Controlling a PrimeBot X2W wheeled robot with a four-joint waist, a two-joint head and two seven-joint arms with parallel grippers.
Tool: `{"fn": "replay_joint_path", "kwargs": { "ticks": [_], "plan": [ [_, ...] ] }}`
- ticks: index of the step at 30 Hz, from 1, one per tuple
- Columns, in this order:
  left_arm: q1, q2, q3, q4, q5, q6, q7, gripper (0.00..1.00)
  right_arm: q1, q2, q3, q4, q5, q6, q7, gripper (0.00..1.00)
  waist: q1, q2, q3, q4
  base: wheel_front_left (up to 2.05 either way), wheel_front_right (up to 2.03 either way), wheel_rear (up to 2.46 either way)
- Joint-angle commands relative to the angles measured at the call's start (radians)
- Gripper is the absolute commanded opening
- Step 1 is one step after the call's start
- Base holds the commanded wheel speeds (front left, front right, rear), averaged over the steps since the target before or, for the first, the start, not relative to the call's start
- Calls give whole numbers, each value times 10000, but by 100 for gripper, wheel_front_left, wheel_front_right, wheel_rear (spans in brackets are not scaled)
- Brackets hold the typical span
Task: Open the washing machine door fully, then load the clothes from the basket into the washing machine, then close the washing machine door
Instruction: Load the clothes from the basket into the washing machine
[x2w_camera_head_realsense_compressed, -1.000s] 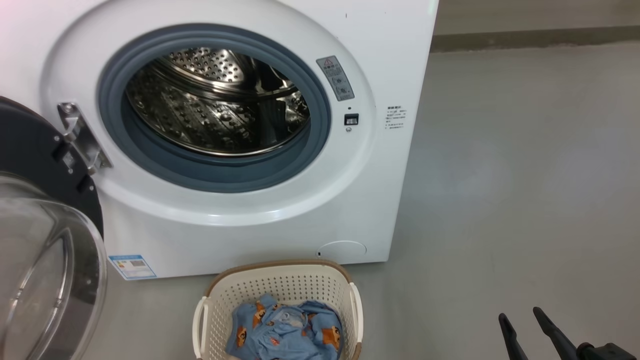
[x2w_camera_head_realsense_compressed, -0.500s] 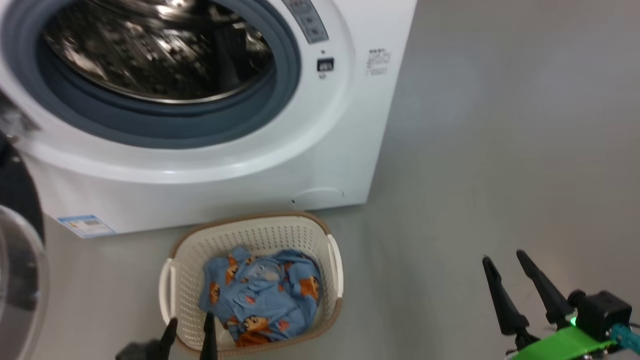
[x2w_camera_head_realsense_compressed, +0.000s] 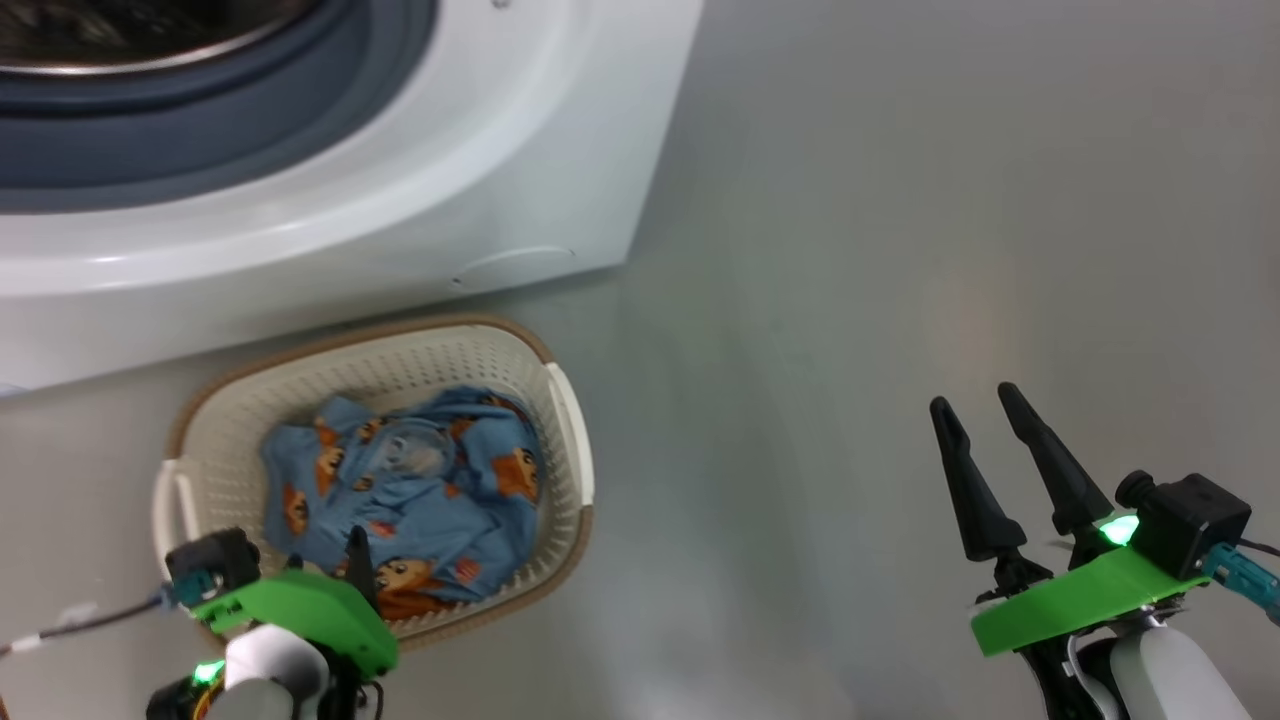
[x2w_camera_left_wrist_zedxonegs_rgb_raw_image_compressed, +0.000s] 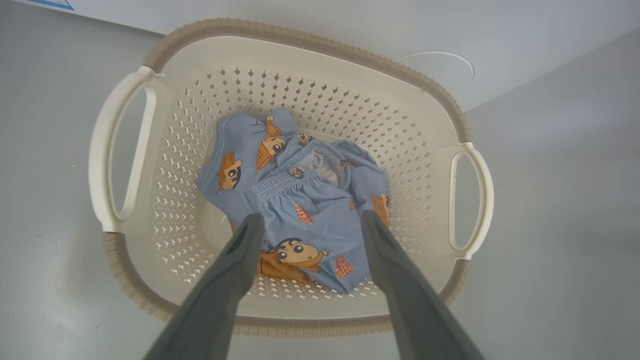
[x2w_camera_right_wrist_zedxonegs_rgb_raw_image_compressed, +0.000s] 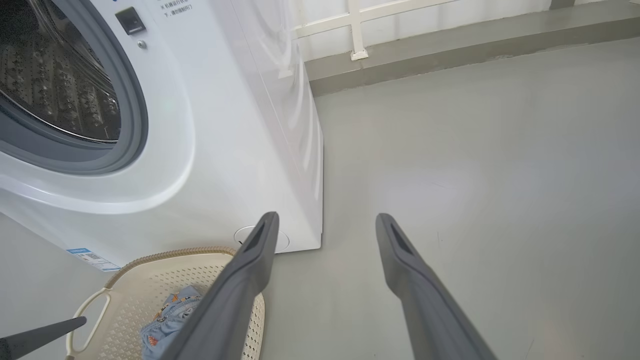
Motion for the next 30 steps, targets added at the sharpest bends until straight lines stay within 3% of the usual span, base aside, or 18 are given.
{"fn": "replay_joint_path", "kwargs": {
  "ticks": [1,18,30],
  "plan": [
    [-409,152,357,301,-84,186,241,100,-126,-62,270,-174,174,16,-120,100,0,-1,1168,-1017,0,0,0],
    [-2742,835,521,2768,-163,562,819,100,-661,-115,580,-277,436,16,-120,100,0,-1,2639,-1544,0,0,0],
    [-4407,1293,381,4015,-28,540,652,100,-930,-240,624,-387,628,16,-120,100,0,-1,3868,-1749,0,0,0]
  ]
}}
